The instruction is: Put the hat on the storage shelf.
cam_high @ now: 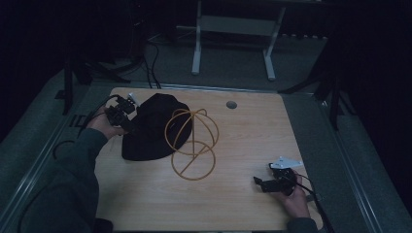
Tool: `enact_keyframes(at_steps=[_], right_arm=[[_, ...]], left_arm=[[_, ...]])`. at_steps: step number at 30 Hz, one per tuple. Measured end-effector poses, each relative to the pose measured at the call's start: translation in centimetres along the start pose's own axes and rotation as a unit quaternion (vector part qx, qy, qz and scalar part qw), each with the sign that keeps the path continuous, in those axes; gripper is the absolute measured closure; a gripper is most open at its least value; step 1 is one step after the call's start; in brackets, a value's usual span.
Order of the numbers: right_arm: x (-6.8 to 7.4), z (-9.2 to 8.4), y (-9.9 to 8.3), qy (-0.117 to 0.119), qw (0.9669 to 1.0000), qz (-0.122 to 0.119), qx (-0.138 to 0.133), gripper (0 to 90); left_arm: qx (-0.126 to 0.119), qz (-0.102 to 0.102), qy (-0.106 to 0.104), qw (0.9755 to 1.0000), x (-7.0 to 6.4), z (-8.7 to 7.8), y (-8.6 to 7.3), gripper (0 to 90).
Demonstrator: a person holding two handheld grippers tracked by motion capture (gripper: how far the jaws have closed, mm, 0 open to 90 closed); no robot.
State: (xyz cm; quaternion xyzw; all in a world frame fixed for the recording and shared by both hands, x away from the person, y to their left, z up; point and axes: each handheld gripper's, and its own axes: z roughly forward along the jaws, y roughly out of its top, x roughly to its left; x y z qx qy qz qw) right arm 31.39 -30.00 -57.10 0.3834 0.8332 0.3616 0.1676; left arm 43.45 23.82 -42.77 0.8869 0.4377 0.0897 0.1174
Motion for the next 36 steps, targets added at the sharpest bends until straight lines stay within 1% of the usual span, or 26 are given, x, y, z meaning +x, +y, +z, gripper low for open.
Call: enact_keyframes(at_steps=[5,13,16,20,23,26,31,36], right_arm=[[0.0,0.0,0.0,0.000,1.0000,0.000,0.000,11.2],[0.0,0.0,0.0,0.000,1.0000,0.000,0.000,11.2],[0.0,0.0,0.0,0.000,1.0000,0.000,0.000,11.2],[0.0,0.0,0.0,0.000,1.0000,0.000,0.000,11.2],[0.0,0.0,0.0,0.000,1.0000,0.000,0.000,11.2],[0.0,0.0,0.0,0.000,1.0000,0.000,0.000,11.2],[0.0,0.0,0.0,0.000,1.0000,0.000,0.000,11.2],[0.0,0.0,0.0,0.000,1.0000,0.000,0.000,11.2]], left_arm=[[0.007,0.004,0.002,1.0000,-0.1,0.3,0.6,54.2],[0.026,0.006,0.000,0.9997,-0.2,1.3,1.5,55.2],[0.041,0.014,0.001,0.9991,-0.3,1.6,1.9,56.5],[0.051,0.020,0.002,0.9985,-0.5,2.1,2.3,57.8],[0.058,0.021,0.005,0.9981,-0.6,2.5,2.6,57.6],[0.066,0.024,0.002,0.9975,-0.5,3.0,2.9,57.0],[0.073,0.019,-0.005,0.9971,-0.4,3.8,3.1,56.5],[0.074,0.023,-0.007,0.9970,-0.6,4.0,3.2,57.5]])
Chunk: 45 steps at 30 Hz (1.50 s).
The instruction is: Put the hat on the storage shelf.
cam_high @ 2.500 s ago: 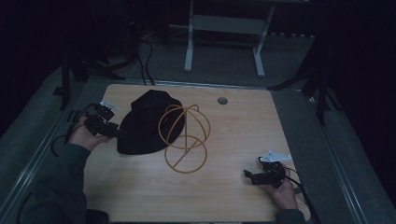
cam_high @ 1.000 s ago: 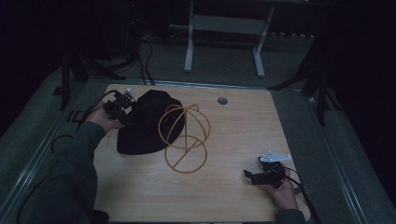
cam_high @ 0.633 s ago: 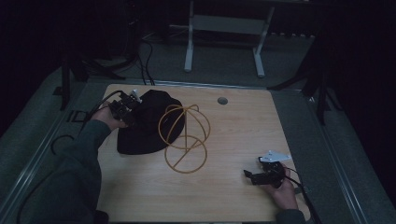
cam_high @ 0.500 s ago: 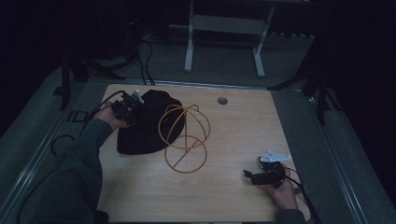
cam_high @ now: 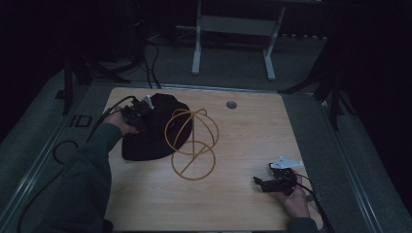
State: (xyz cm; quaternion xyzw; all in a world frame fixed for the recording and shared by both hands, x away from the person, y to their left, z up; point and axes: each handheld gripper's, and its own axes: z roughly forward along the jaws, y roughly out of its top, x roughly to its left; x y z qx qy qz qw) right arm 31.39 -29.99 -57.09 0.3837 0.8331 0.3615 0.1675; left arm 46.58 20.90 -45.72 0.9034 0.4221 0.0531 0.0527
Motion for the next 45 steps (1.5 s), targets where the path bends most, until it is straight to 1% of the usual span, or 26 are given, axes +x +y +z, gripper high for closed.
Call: enact_keyframes(at_steps=[3,5,8,9,12,14,21,22,28,32,36,45], right_arm=[[0.0,0.0,0.0,0.000,1.0000,-0.001,0.000,11.2],[0.0,0.0,0.0,0.000,1.0000,0.000,0.000,11.2],[0.0,0.0,0.0,0.000,1.0000,0.000,0.000,11.2],[0.0,0.0,0.0,0.000,1.0000,0.000,0.000,11.2],[0.0,0.0,0.0,0.000,1.0000,0.000,0.000,11.2],[0.0,0.0,0.0,0.000,1.0000,0.000,0.000,11.2],[0.0,0.0,0.0,0.000,1.0000,0.000,0.000,11.2],[0.0,0.0,0.0,0.000,1.0000,0.000,0.000,11.2],[0.0,0.0,0.0,0.000,1.0000,0.000,0.000,11.2],[0.0,0.0,0.0,0.000,1.0000,0.000,0.000,11.2],[0.0,0.0,0.0,0.000,1.0000,0.000,0.000,11.2],[0.0,0.0,0.0,0.000,1.0000,0.000,0.000,11.2]], left_arm=[[-0.002,0.004,0.001,1.0000,-0.2,0.0,0.0,62.7],[-0.002,0.011,0.003,0.9999,-0.4,0.0,0.0,70.4],[-0.002,0.013,0.004,0.9999,-0.5,0.1,0.1,81.3],[-0.004,0.012,0.004,0.9999,-0.6,0.0,0.0,83.7],[-0.014,0.008,0.003,0.9999,-0.5,-0.3,0.0,87.1],[-0.020,0.006,-0.002,0.9998,-0.4,-0.5,-0.1,87.8],[-0.030,0.009,-0.016,0.9994,-0.3,-0.9,-0.5,88.2],[-0.031,0.006,-0.017,0.9994,-0.4,-1.0,-0.5,88.3],[-0.043,0.004,-0.015,0.9989,-0.3,-1.7,-0.9,88.3],[-0.047,0.002,-0.013,0.9988,0.0,-2.1,-1.3,88.3],[-0.058,0.001,-0.005,0.9983,0.0,-2.6,-1.6,88.4],[-0.060,-0.004,-0.014,0.9981,0.5,-3.4,-2.1,88.4]])
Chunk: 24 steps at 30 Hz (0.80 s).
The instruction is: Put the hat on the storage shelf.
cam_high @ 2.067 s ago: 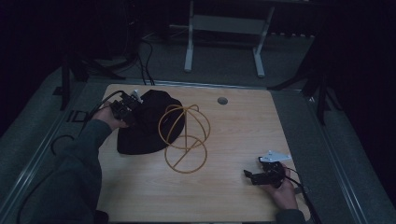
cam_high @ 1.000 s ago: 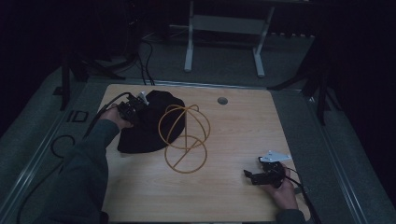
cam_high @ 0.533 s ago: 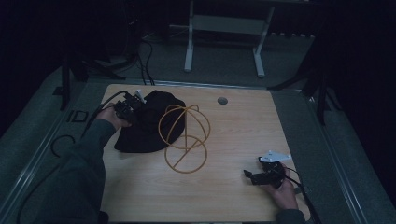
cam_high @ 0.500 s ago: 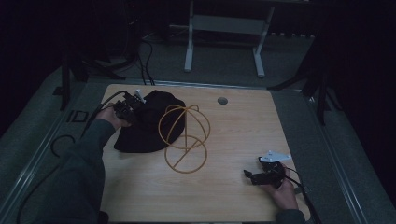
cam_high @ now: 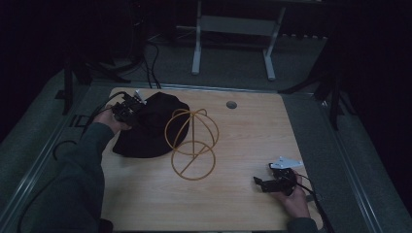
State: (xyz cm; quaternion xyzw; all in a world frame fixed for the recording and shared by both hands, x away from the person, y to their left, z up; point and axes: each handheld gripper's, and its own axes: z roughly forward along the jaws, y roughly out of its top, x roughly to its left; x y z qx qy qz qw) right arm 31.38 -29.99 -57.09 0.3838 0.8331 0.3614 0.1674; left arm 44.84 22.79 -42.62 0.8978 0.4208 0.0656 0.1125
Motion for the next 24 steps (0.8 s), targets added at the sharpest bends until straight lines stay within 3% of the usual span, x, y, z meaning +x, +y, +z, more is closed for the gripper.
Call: enact_keyframes(at_steps=[13,24], right_arm=[[0.0,0.0,0.0,0.000,1.0000,0.000,0.000,11.2],[0.0,0.0,0.0,0.000,1.0000,0.000,0.000,11.2]], left_arm=[[-0.016,-0.005,-0.016,0.9997,0.5,-1.5,-0.7,88.4],[-0.034,-0.008,-0.011,0.9993,0.9,-3.1,-1.6,88.3]])
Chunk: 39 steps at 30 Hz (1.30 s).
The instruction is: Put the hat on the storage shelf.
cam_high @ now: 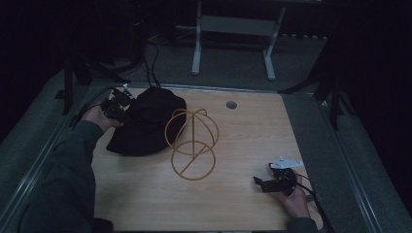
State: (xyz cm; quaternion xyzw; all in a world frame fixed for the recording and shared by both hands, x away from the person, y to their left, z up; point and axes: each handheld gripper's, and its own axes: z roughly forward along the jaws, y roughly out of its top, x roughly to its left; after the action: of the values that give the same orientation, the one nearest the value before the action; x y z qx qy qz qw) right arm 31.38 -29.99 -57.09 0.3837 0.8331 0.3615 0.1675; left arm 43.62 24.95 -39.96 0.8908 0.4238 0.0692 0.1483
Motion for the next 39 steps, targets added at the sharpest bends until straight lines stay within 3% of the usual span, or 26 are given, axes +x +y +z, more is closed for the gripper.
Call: enact_keyframes(at_steps=[5,12,21,39], right_arm=[[0.0,0.0,0.0,0.000,1.0000,0.000,0.000,11.2],[0.0,0.0,0.0,0.000,1.0000,0.000,0.000,11.2],[0.0,0.0,0.0,0.000,1.0000,0.000,0.000,11.2],[0.0,0.0,0.0,0.000,1.0000,0.001,0.000,11.2]], left_arm=[[-0.017,-0.004,-0.006,0.9998,0.4,-1.1,-0.4,88.3],[-0.020,-0.005,0.001,0.9998,0.5,-2.1,-0.5,88.3],[-0.046,0.000,-0.018,0.9988,0.8,-3.6,-0.8,88.3],[-0.075,-0.002,-0.012,0.9971,1.5,-7.2,-1.4,88.3]])
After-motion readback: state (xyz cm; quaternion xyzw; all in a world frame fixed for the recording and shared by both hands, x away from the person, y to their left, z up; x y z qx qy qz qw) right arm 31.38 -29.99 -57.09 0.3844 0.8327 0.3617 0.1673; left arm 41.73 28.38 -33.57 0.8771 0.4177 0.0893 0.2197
